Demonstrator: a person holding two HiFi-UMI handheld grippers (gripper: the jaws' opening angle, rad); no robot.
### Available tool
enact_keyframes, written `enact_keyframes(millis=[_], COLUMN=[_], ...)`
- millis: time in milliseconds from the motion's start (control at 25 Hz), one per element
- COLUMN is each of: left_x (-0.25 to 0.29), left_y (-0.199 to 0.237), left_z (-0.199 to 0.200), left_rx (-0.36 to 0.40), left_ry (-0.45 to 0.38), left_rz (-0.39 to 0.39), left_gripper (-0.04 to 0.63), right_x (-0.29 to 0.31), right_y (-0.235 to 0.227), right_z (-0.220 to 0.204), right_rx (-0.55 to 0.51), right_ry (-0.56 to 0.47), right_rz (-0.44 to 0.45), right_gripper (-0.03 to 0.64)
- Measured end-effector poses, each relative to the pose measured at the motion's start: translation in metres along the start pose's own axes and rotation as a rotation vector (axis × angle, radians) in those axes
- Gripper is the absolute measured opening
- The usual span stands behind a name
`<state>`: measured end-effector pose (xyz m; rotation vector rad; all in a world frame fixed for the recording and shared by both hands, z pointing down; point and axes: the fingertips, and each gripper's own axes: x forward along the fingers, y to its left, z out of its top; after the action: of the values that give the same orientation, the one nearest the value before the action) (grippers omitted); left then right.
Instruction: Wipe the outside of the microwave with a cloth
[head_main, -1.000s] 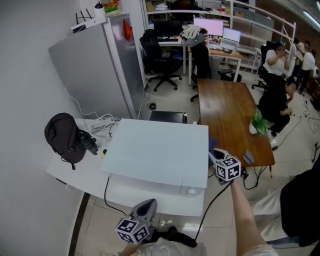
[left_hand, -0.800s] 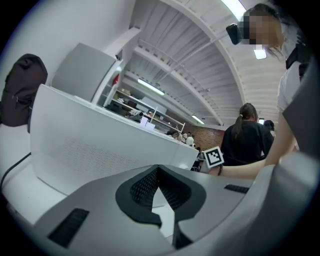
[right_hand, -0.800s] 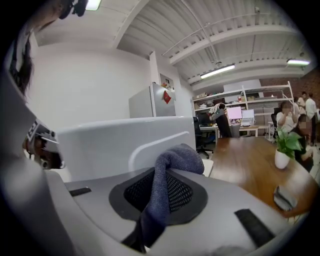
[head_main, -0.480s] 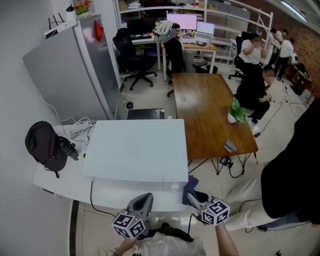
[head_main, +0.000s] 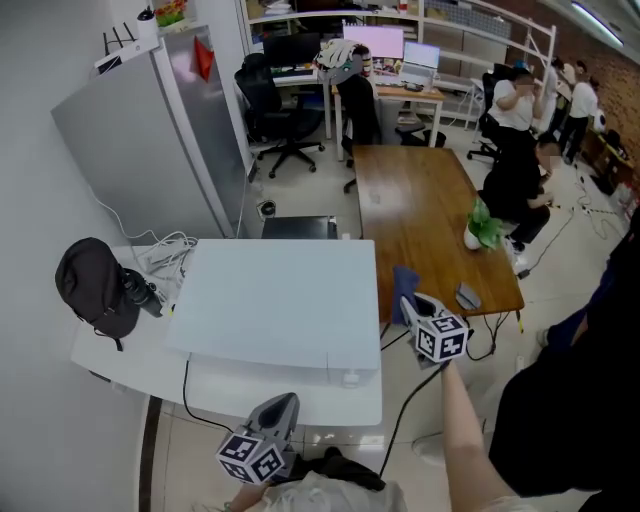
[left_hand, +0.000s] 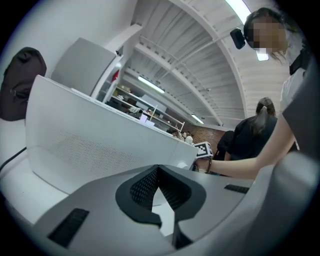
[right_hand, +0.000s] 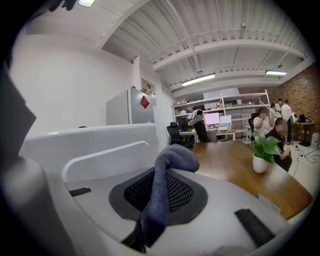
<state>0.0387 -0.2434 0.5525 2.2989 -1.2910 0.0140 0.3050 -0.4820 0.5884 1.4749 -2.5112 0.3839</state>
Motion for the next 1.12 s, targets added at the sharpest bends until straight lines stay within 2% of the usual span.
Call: enact_keyframes(millis=[200,360,480,720,920,1120], left_x=[-0.019,-0.027,-0.029,-0.023,-0.013,-0.011], left_y=[0.016,0.026,0.029,0.023,0.009,-0.005], left_z=[-0.005,-0.008,-0.010,-0.009,-0.011,-0.012], left_rx=[-0.014,-0.033,-0.044,-0.054,-0.048,-0.033], left_ry=[0.009,0.005,0.007,0.002,0.006,0.002], left_rz=[0.083,0.129,0.141,0.117,0.061,0.012], left_gripper=[-0.012,-0.012,-0.012,-0.012,-0.012,-0.012], right_x=[0.083,0.105,0.103,0.035,-0.054,-0.119], right_y=[-0.018,-0.007,0.014,0.053,0.106,0.165], right_z=[-0.007,-0.035,-0.044,-0.070,-0.108,-0.139], right_rx=[0.016,0.003,0.023,0.085,0.192,0.224], right_ry=[0.121,0.211,0.217,0.185,0.143,0.163], right_rz=[0.024,0.082,0.150,0.213,0.214,0.196], right_gripper=[0.077,0.077,0.077,0.077,0.076,0.077])
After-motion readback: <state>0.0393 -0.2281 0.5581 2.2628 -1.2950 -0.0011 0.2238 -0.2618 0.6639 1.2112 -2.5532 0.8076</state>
